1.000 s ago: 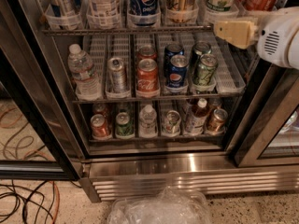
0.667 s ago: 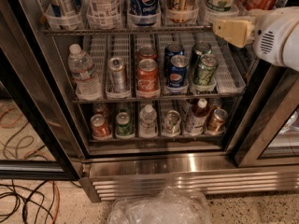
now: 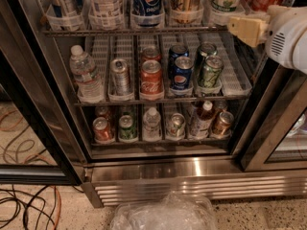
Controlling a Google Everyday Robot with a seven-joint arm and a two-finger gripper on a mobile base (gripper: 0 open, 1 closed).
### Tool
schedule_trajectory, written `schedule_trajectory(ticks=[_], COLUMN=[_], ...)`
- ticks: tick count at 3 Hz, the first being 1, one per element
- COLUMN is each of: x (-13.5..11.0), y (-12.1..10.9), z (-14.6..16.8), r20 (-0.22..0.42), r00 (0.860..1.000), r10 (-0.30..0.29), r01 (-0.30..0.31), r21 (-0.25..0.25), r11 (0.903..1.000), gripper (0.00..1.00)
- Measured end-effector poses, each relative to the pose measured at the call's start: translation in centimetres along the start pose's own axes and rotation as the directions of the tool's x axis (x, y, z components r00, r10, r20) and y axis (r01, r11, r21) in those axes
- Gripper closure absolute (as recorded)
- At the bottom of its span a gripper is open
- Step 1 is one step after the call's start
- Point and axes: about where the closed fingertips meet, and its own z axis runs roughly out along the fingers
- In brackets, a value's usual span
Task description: Pick coke can from top shelf of fridge
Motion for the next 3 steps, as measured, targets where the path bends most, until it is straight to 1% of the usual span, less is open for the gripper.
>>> schedule_trajectory(ticks=[1,2,3], x=[-0.2,-0.3,0.2], y=[-0.8,-1.2,-2.2], z=[-0.1,0.3,0.1], r20=[0.022,0.04,0.055], r00=[1.0,0.999,0.998], r10=[-0.008,-0.013,-0.013], r01=[0.007,0.01,0.006], r21=[0.042,0.07,0.118], r11=[0.9991,0.9975,0.9929], gripper=[0.37,0.37,0.37])
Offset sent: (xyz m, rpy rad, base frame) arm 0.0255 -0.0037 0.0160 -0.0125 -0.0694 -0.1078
